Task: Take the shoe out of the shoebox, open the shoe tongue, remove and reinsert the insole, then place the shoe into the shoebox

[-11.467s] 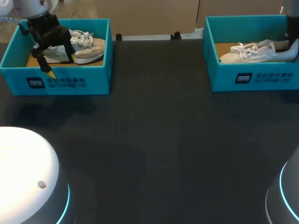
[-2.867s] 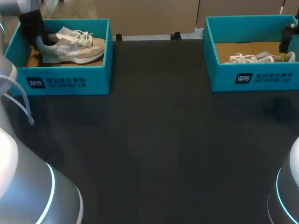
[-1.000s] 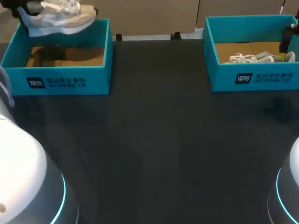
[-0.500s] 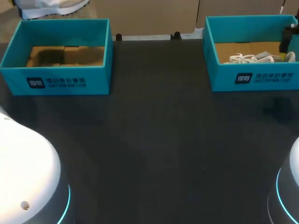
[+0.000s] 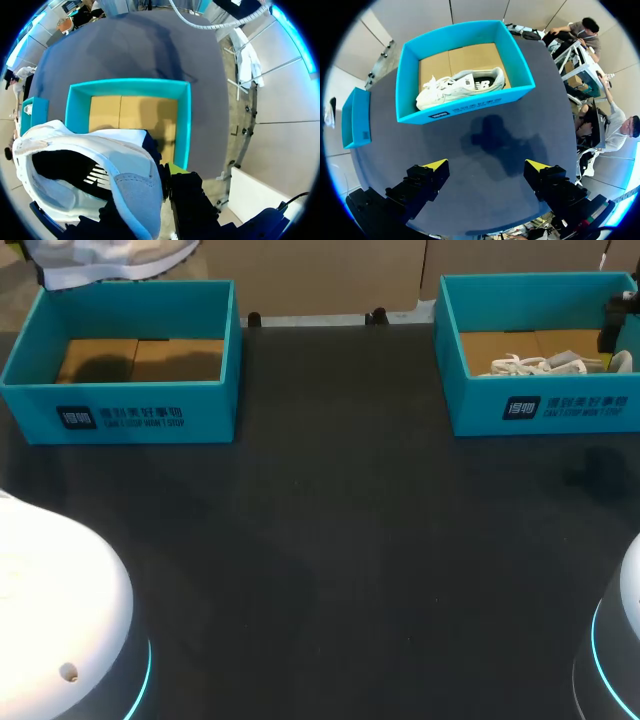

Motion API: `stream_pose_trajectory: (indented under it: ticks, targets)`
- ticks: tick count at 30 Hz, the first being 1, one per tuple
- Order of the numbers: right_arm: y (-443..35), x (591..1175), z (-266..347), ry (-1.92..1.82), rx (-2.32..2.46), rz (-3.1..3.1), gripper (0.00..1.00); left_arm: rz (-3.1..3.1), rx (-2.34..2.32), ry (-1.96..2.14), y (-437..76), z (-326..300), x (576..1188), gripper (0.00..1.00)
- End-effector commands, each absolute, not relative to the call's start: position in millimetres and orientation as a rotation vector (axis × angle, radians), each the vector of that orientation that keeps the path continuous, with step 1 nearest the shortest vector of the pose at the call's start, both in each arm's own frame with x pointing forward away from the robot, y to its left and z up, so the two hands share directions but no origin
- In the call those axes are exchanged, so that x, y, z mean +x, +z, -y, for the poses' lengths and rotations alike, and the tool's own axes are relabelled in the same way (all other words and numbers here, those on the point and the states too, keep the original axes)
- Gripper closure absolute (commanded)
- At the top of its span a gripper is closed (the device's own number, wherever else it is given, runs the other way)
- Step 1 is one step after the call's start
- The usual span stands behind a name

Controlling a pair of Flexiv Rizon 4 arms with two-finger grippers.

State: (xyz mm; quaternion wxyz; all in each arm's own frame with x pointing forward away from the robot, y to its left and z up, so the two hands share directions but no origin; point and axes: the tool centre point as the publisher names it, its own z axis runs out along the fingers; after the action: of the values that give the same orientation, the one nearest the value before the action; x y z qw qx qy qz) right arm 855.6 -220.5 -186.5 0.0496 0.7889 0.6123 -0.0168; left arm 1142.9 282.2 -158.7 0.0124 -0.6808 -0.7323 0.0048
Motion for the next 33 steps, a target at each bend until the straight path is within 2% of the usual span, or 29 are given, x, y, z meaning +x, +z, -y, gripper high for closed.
stream_pose_trajectory:
  ticks: [1, 8, 14, 28, 33]
  targets:
    - [-187, 855, 221, -0.05, 2.403, -1.865, 0.0, 2.342, -2.161, -0.224, -130, -265, 1097, 1.0]
    - [-187, 855, 221, -0.05, 2.403, -1.865, 0.0, 2.325, -2.22, -0.383, -111, -237, 1039, 1.0]
    - [-187, 855, 221, -0.05, 2.403, -1.865, 0.0, 2.328, -2.239, -0.442, -117, -205, 991, 1.0]
    - [-187, 855, 221, -0.05, 2.403, -1.865, 0.0, 2.328, -2.239, -0.442, -117, -205, 991, 1.0]
    - [-187, 855, 221, -0.05, 2.403, -1.865, 0.0, 2.251, -2.279, -0.459, -134, -162, 932, 1.0]
